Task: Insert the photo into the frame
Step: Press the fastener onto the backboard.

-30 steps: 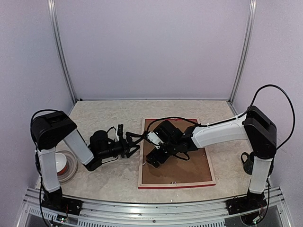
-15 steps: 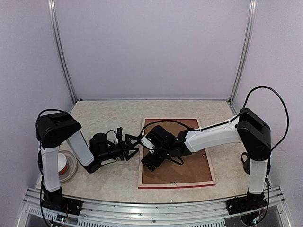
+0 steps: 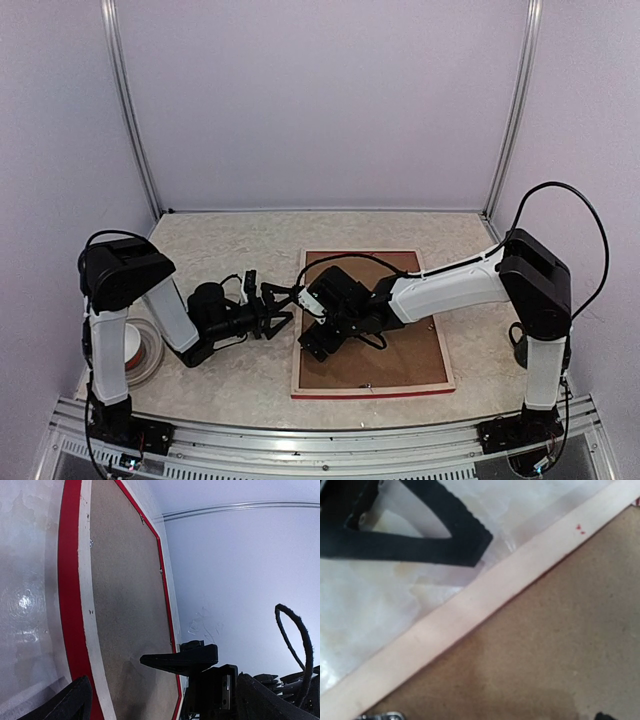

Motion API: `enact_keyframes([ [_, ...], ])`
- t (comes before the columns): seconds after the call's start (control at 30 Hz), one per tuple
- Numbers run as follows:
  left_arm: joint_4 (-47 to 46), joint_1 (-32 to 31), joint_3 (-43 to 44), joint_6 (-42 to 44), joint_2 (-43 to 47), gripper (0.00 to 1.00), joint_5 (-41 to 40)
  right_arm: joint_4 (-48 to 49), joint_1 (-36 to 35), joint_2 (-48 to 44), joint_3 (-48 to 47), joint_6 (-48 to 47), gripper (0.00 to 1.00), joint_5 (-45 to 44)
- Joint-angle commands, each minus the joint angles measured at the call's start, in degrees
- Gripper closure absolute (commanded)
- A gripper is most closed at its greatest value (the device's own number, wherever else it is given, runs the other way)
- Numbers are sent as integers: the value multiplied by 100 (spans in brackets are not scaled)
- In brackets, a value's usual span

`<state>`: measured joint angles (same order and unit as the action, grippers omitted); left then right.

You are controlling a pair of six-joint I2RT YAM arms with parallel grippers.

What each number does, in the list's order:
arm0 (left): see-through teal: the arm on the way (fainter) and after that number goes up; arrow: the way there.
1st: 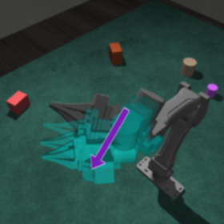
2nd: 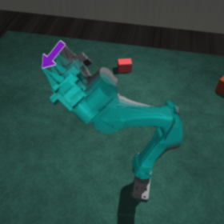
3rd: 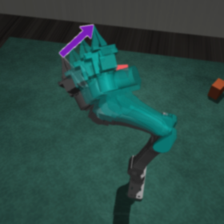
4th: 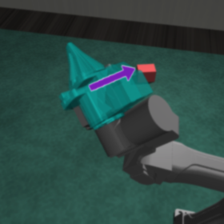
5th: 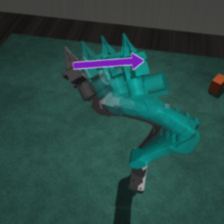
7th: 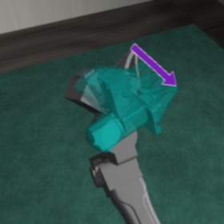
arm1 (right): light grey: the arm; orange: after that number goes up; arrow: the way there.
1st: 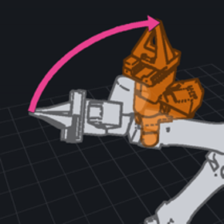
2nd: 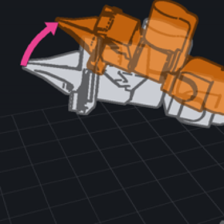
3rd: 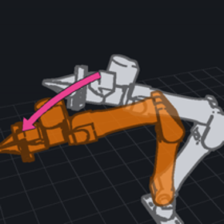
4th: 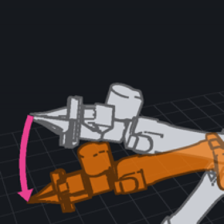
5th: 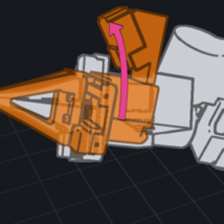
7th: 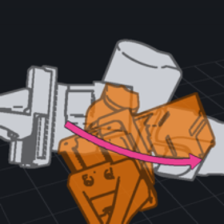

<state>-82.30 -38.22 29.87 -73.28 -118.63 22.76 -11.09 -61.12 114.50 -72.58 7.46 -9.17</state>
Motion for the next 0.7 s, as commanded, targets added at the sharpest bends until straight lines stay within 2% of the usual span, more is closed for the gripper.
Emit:
enact_keyframes([
  [0.0, -437, -25, 28, -45, -51, 1, 110, -219, -58, 297, 87, -40, 1, -346],
  [0.27, -383, -200, 287, -77, -192, 1, 178, -68, -73, 473, 137, 29, 1, -300],
  [0.47, -510, -315, 433, -184, -376, 1, 284, 105, -191, 817, 146, 26, 1, -982],
  [0.67, -626, -422, 498, -303, -550, 1, 332, 675, -252, 958, 353, 60, 1, -1365],
])
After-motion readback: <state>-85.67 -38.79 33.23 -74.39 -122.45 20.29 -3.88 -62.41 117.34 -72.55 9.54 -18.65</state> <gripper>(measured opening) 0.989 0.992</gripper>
